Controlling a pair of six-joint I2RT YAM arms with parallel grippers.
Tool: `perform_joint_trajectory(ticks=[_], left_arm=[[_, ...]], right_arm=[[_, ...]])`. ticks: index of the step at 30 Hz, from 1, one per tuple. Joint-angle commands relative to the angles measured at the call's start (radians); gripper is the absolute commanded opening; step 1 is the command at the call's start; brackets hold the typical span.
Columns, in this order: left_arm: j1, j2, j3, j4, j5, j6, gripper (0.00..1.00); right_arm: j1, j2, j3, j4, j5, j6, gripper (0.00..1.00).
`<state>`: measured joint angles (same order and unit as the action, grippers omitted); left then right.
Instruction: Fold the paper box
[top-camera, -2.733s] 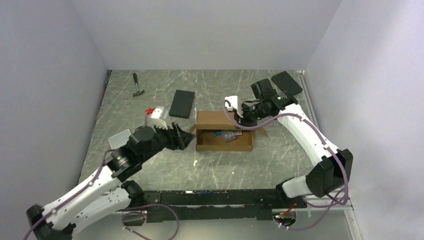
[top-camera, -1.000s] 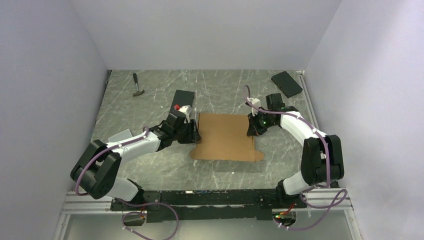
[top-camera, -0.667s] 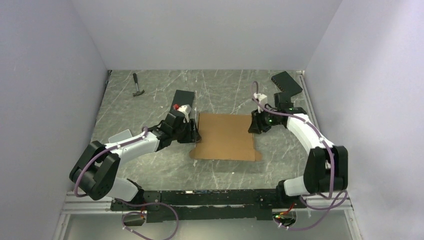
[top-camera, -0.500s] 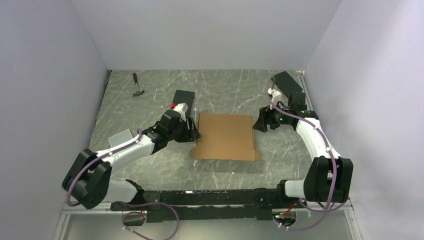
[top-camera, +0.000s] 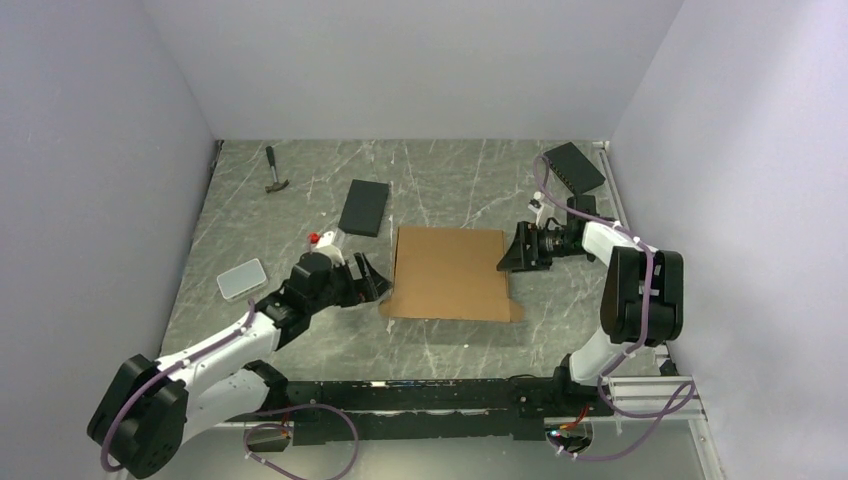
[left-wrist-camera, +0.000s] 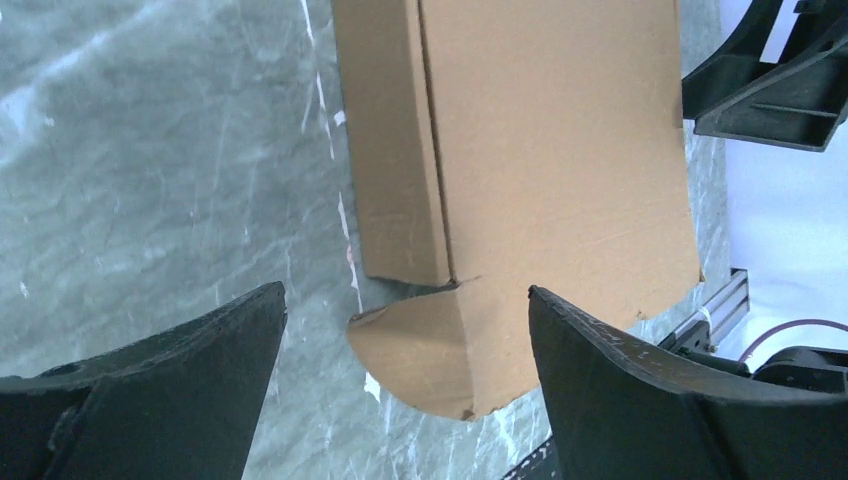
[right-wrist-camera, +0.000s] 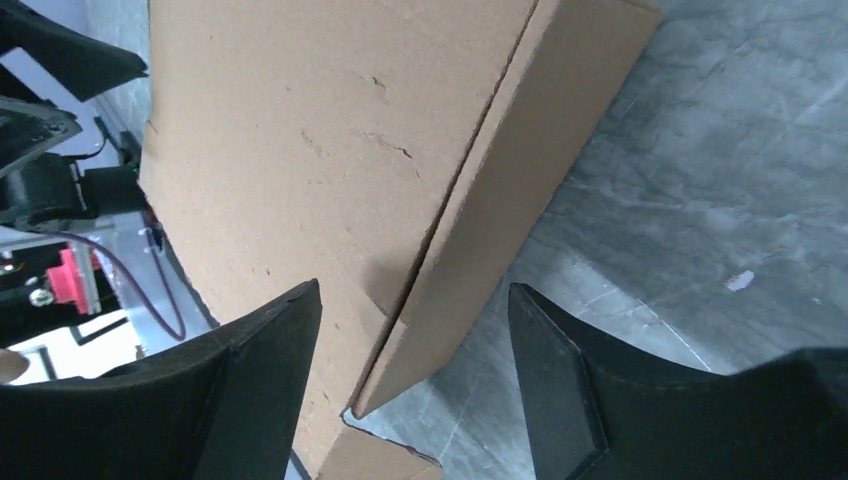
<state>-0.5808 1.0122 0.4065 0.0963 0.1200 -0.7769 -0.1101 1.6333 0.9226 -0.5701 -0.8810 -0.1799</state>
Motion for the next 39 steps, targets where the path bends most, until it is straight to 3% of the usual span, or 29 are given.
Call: perform_joint_trajectory(ticks=[1,8,13,21,31,39], left_arm=[[0.010,-0.044,-0.061,0.147,0.033,-0.091,0.98],[0.055,0.038,-0.128,0.309,0.106,-0.169,1.00],[0.116,0.172,-0.147,0.466,0.204,-0.207,1.00],[0.148,0.371,-0.090,0.641,0.335,-0.233,1.00],[0.148,0.575,-0.035,0.747,0.417,-0.292,1.00],[0.147,0.755,-0.032,0.984,0.474,-0.392,0.94]], right_arm=[[-0.004,0.057,0.004,0.011,-0.067,0.022,0.66],[-0.011,0.145,0.018,0.012,-0.031,0.043,0.39],[-0.039,0.179,0.020,0.013,-0.038,0.052,0.28],[-0.079,0.241,0.038,-0.011,-0.070,0.039,0.24],[-0.079,0.263,0.046,-0.020,-0.077,0.034,0.23],[-0.080,0.280,0.050,-0.020,-0.075,0.036,0.23]])
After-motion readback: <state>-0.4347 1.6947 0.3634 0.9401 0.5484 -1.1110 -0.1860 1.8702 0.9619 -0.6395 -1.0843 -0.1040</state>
